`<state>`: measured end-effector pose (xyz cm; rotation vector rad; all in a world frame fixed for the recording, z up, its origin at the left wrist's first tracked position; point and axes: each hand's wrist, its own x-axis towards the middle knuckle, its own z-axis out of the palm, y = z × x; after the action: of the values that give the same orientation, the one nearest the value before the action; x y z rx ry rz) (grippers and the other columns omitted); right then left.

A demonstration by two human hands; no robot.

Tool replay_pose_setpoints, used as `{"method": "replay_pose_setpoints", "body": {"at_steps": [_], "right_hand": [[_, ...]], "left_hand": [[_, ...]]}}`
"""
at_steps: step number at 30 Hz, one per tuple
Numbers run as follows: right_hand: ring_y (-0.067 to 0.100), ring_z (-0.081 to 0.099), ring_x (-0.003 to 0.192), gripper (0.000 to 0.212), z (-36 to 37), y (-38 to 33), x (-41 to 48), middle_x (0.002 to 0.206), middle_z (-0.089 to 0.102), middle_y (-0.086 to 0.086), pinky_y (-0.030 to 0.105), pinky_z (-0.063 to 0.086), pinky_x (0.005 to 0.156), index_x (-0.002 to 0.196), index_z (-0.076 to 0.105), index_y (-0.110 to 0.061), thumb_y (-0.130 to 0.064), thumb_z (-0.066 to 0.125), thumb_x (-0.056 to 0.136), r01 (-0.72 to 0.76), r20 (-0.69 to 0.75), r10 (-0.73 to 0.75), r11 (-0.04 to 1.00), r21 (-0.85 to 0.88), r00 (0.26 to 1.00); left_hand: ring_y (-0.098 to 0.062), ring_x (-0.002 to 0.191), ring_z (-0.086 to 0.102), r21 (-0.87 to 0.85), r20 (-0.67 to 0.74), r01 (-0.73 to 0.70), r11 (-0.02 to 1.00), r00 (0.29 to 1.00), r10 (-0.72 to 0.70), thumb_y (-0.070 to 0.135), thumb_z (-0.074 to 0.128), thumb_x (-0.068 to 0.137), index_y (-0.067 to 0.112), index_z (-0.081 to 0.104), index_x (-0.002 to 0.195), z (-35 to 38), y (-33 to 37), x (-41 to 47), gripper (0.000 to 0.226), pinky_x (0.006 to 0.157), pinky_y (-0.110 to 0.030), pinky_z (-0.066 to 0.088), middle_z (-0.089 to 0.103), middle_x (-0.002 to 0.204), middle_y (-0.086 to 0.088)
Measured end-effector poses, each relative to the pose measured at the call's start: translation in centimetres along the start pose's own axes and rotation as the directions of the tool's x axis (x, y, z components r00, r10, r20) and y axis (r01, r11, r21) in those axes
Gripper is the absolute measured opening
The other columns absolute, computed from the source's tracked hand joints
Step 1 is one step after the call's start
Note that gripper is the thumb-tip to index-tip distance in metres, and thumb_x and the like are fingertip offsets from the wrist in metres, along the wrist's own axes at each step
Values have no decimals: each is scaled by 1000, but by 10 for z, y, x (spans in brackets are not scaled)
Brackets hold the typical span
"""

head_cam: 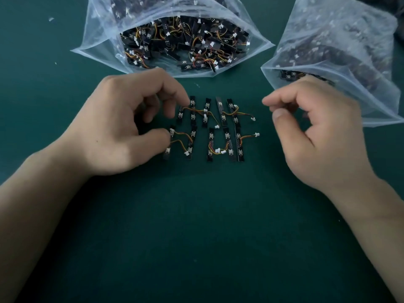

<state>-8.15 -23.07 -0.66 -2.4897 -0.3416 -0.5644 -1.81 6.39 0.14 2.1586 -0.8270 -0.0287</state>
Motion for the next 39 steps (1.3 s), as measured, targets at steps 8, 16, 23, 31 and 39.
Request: {"method": "replay_pose_setpoints", "body": {"at_steps": [8,16,23,31,39], "right_hand": [[9,62,95,24,2,-1,2,99,67,-7,23,46,85,115,73,-15,-11,50,106,-173,134,165,984,52,977],[12,62,98,31,0,-2,1,102,64,-5,32,46,85,119,71,-14,-19,42,110,-159,161,153,987,30,975],[-7,49,77,30,2,1,2,85,50,-25,19,34,71,113,73,-17,-13,44,106,-166,201,162,986,4,966],[-10,49,79,29,1,0,3,84,51,-26,12,32,72,113,74,-17,-10,46,107,-177,211,174,984,-3,962],[-6,50,76,30,0,1,3,83,52,-22,14,32,70,114,74,-19,-11,46,107,-175,217,172,985,-7,961]], "left_hand": [[-22,60,51,74,-221,137,988,968,-118,14,54,76,25,69,98,8,-2,3,30,57,-28,44,62,80,7],[-21,74,54,366,-362,376,851,900,-241,27,49,77,35,63,94,11,-4,4,23,69,-35,42,59,76,18],[-10,74,53,361,-343,358,861,910,-234,30,50,78,37,65,96,10,-7,4,24,68,-32,36,61,79,20],[4,80,57,360,-334,344,867,915,-225,31,51,78,37,65,95,11,-10,4,23,62,-28,36,61,81,21],[9,85,55,351,-337,350,868,913,-232,32,50,78,37,64,95,12,-10,5,23,60,-25,34,61,83,25]]}}
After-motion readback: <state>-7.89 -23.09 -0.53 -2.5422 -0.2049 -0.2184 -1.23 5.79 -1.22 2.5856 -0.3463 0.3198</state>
